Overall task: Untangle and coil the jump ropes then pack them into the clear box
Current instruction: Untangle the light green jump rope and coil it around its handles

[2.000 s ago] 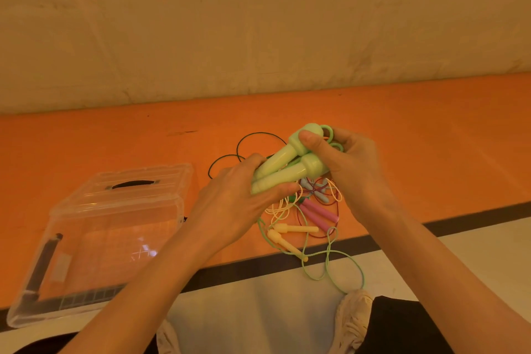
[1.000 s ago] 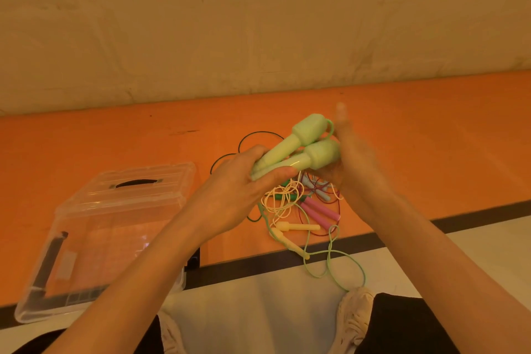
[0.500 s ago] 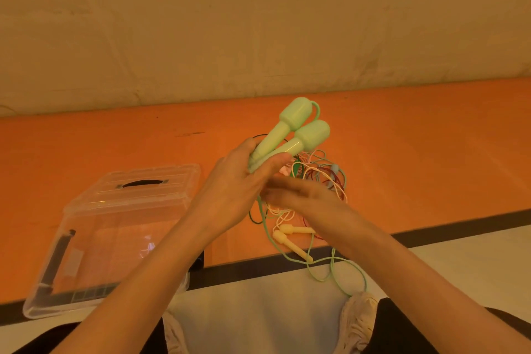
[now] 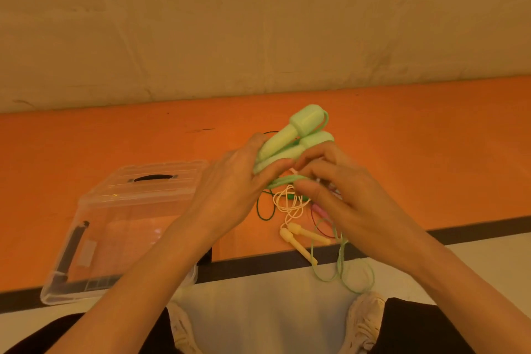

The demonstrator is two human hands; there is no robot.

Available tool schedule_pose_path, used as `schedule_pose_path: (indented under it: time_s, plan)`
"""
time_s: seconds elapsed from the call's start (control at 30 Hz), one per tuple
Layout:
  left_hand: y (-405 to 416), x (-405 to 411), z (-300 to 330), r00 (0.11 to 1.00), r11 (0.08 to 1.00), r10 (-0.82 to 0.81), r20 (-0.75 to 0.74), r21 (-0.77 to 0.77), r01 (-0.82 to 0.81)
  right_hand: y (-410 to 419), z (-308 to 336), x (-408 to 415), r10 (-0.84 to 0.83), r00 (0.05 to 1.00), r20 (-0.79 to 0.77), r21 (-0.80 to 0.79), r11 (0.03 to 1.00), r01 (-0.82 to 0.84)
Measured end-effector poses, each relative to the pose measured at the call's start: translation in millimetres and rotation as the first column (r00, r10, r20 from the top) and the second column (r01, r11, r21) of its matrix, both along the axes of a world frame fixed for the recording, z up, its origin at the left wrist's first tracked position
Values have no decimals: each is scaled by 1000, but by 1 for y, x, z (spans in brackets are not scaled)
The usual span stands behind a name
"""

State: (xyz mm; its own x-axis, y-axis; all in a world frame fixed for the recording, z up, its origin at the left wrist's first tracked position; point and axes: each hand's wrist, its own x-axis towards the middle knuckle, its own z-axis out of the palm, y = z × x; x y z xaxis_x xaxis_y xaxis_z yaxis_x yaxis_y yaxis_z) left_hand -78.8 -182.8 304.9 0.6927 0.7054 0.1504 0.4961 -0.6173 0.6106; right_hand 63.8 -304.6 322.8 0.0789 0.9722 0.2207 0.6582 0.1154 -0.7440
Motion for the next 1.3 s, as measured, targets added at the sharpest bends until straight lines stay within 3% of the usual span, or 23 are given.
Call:
schedule_pose_path:
  time_s: [0.13, 0.37, 0.43, 0.5, 0.57, 0.6, 0.67, 0.73, 0.93, 1.0, 1.1, 1.2, 1.3]
  plan:
    - [-3, 3, -2, 998, 999, -30, -56, 33, 32, 1, -7, 1, -9, 999, -54, -29, 1000, 8]
    - [-5, 5, -3, 994, 985, -5, -106, 172, 23, 2, -5, 7, -14, 999, 40, -114, 993, 18]
    - [0, 3, -4, 993, 977, 28, -112, 213, -3, 1, -3, 8, 13, 991, 133, -224, 974, 17]
    - [6, -1, -5, 991, 975, 58, -118, 218, -31, -3, 1, 12, 46, 945, 324, -323, 944, 65]
    - [9, -5, -6, 986, 971, 78, -145, 237, -42, -8, 10, 17, 29, 915, 403, -317, 942, 110]
    - [10, -6, -6, 983, 969, 87, -161, 243, -46, -8, 15, 20, 10, 935, 355, -277, 956, 95]
    - [6, -7, -6, 981, 969, 75, -178, 245, -30, -5, 22, 25, -29, 993, 117, -184, 982, 50]
    - [-1, -5, -5, 986, 976, 31, -164, 219, 6, 2, 21, 28, -83, 994, -75, -137, 988, 72]
    - [-14, -4, -2, 983, 987, -81, -162, 126, 102, 16, 14, 28, -181, 967, -182, -122, 979, 161]
    - [-18, -5, -3, 967, 983, -121, -226, 106, 148, 17, 10, 28, -198, 967, -161, -118, 976, 181]
    - [-17, -8, -10, 940, 966, -96, -328, 197, 167, 14, 9, 31, -228, 973, -35, -129, 966, 222]
    - [-6, -14, -15, 947, 944, -33, -321, 302, 135, 7, 19, 45, -211, 967, 142, -223, 945, 239]
    - [1, -19, -16, 928, 920, -14, -373, 359, 159, -2, 35, 60, -150, 976, 160, -308, 931, 194]
